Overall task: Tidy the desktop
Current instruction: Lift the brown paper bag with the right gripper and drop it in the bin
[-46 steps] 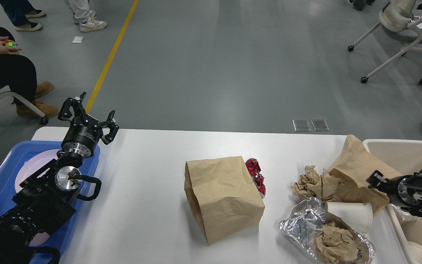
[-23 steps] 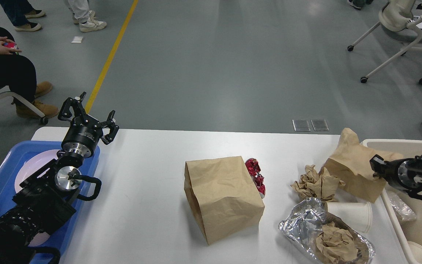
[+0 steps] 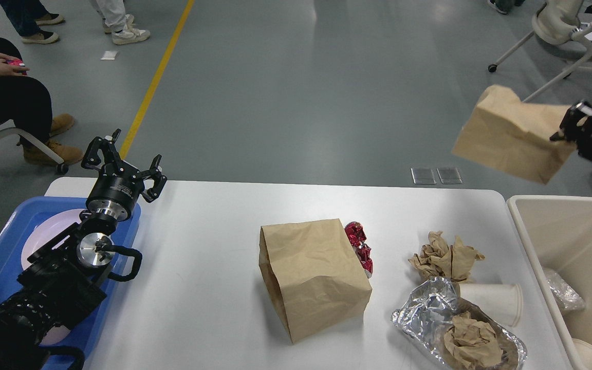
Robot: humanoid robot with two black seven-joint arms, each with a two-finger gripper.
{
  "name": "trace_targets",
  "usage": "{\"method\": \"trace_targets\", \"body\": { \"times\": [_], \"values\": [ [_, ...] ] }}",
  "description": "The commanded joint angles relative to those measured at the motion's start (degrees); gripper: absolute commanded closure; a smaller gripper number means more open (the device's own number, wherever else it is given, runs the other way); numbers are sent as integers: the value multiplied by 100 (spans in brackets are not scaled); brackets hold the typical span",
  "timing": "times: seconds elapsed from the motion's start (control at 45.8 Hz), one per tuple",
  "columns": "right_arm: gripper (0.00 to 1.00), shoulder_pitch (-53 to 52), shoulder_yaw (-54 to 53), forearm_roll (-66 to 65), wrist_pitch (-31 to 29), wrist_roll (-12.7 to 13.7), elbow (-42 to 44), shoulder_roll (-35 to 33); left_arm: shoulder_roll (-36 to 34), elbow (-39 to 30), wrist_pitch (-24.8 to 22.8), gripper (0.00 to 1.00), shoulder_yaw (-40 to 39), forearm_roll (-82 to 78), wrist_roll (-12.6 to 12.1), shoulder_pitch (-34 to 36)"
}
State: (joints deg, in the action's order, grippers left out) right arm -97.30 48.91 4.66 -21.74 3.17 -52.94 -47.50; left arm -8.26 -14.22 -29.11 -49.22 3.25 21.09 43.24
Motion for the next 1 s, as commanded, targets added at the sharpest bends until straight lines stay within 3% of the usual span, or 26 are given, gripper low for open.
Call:
{"method": "trace_targets", "body": {
  "times": [0.0,0.175,0.393,0.677,0.699,0.721,0.765,0.786,0.983],
  "values": [
    [100,-702,4,0,-463,0,11,-251,0,-2,2,4,0,0,0,-9],
    [100,-844,30,-53,-367,0,152,-436,0,-2,-7,3,0,0,0,0],
    [100,1193,207,26,1258,0,828,-374,0,-2,2,3,0,0,0,0],
    [100,3259,-57,26,1760,-9,1575,-50,0,-2,2,3,0,0,0,0],
    [91,3435,-118,26,1769,-9,1663,21,0,-2,2,3,0,0,0,0],
    [66,3593,-197,26,1778,-18,1777,91,0,-2,2,3,0,0,0,0],
    [7,3840,-434,26,1848,-27,2067,206,0,-2,2,3,0,0,0,0],
    [0,3945,-583,26,1883,-27,2216,258,0,-2,2,3,0,0,0,0],
    [0,4333,-980,35,1831,-27,2411,461,0,-2,2,3,0,0,-9,0]
  ]
}}
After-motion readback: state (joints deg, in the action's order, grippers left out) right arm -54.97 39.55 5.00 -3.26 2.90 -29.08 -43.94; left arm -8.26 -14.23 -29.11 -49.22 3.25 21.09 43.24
